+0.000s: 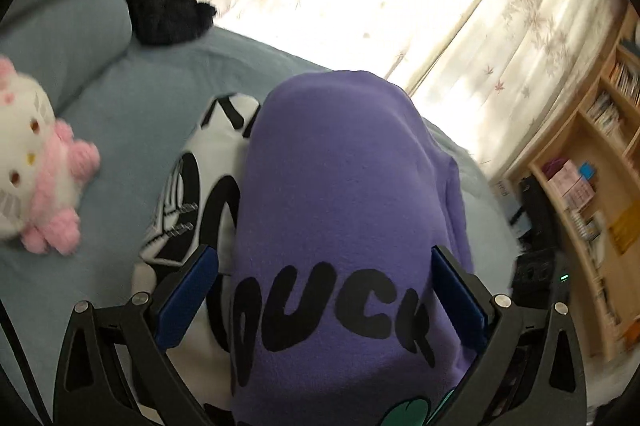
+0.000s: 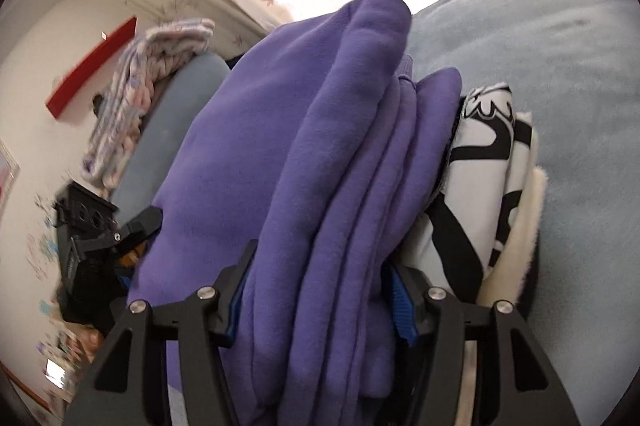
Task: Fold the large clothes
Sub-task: 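Place the folded hoodie on top of the clothes stack and open both tools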
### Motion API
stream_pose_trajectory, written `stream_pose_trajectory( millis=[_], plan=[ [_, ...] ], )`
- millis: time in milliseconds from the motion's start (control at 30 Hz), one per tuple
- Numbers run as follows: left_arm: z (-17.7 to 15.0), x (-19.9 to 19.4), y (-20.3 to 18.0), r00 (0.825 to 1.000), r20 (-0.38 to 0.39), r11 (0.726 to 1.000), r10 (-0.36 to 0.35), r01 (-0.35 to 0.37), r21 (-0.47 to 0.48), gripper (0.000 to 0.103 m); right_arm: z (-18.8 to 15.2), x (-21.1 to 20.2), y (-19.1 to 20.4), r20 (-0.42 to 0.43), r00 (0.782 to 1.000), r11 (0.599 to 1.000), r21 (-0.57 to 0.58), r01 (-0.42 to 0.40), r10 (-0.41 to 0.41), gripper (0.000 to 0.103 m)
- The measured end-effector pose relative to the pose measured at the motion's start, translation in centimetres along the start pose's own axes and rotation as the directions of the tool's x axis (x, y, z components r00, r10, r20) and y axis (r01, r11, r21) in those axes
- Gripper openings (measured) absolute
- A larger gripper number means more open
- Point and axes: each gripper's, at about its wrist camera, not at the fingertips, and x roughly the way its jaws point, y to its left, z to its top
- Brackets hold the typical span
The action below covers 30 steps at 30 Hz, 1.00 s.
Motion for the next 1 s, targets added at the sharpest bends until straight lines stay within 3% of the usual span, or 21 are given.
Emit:
stream_pose_trajectory(
  millis=[167, 300, 367, 433, 533, 600, 733, 800, 1000],
  plan=[
    [0.0, 0.2, 0.0, 0.998, -0.010, 0.998, 0.059, -0.059, -0.016, 0.103, 0.6, -0.9, 2.0, -0.048, 0.992, 0.990, -0.077, 0.115, -0.119, 0.060],
    [-1.2, -1.7, -1.5, 0.989, -0.008, 0.989, 0.151, -0.151, 0.003, 0.103, 0.3, -3.9, 4.3, 0.038, 0.975, 0.957, -0.186, 0.223, -0.220, 0.060],
    [-1.5, -2.4, -2.5, 0.979, 0.002, 0.978, 0.206, -0.206, 0.033, 0.103, -0.3, -5.8, 5.4, 0.095, 0.964, 0.937, -0.230, 0.262, -0.246, 0.053],
    [-2.2, -2.8, -3.3, 0.973, 0.004, 0.972, 0.230, -0.229, 0.059, 0.102, -0.6, -6.7, 6.3, 0.115, 0.962, 0.929, -0.253, 0.270, -0.248, 0.030],
    [-3.2, -3.2, -4.6, 0.971, 0.000, 0.966, 0.239, -0.237, 0.104, 0.087, -1.2, -6.8, 7.3, 0.100, 0.964, 0.917, -0.301, 0.264, -0.245, 0.013],
    [-3.8, -3.2, -5.4, 0.973, -0.005, 0.963, 0.232, -0.229, 0.140, 0.082, -2.0, -6.5, 7.8, 0.084, 0.964, 0.902, -0.341, 0.265, -0.252, 0.013],
    [-5.0, -2.9, -6.2, 0.955, -0.003, 0.932, 0.296, -0.288, 0.221, 0.082, -3.4, -5.0, 8.1, 0.049, 0.953, 0.871, -0.394, 0.294, -0.299, 0.014],
    [-5.2, -2.7, -5.6, 0.955, -0.021, 0.939, 0.295, -0.286, 0.192, 0.083, -4.0, -4.4, 7.5, 0.046, 0.931, 0.843, -0.410, 0.348, -0.362, 0.014],
    [-5.6, -2.9, -4.6, 0.962, -0.041, 0.959, 0.269, -0.263, 0.100, 0.087, -4.0, -5.2, 6.7, 0.016, 0.936, 0.870, -0.364, 0.332, -0.351, 0.013]
  ],
)
